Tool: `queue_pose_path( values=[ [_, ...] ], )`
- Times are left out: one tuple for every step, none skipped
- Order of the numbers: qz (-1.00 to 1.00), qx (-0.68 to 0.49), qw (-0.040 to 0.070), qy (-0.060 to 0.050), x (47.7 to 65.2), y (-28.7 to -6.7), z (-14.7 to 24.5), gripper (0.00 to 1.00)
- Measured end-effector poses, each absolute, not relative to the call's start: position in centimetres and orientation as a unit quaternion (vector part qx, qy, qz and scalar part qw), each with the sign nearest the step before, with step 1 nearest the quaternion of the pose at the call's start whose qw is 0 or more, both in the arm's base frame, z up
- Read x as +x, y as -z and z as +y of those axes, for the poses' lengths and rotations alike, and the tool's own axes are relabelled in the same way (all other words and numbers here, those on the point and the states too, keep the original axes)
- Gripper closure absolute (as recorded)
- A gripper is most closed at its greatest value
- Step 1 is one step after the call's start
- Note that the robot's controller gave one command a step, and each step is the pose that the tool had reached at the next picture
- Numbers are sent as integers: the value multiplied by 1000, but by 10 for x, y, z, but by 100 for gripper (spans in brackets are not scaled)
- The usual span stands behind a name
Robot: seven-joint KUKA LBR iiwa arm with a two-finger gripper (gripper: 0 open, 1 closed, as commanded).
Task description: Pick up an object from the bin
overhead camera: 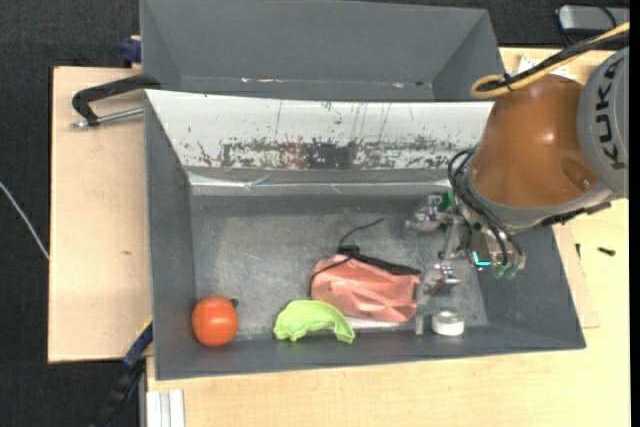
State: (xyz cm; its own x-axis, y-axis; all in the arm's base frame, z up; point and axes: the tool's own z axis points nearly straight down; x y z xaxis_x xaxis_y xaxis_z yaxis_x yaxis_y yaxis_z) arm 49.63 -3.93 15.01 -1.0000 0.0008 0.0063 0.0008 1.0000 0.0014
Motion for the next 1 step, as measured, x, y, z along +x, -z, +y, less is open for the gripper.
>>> queue_pose_path(
  values=[
    [-1000, 0, 0, 0, 498, -153, -39, 0]
  ],
)
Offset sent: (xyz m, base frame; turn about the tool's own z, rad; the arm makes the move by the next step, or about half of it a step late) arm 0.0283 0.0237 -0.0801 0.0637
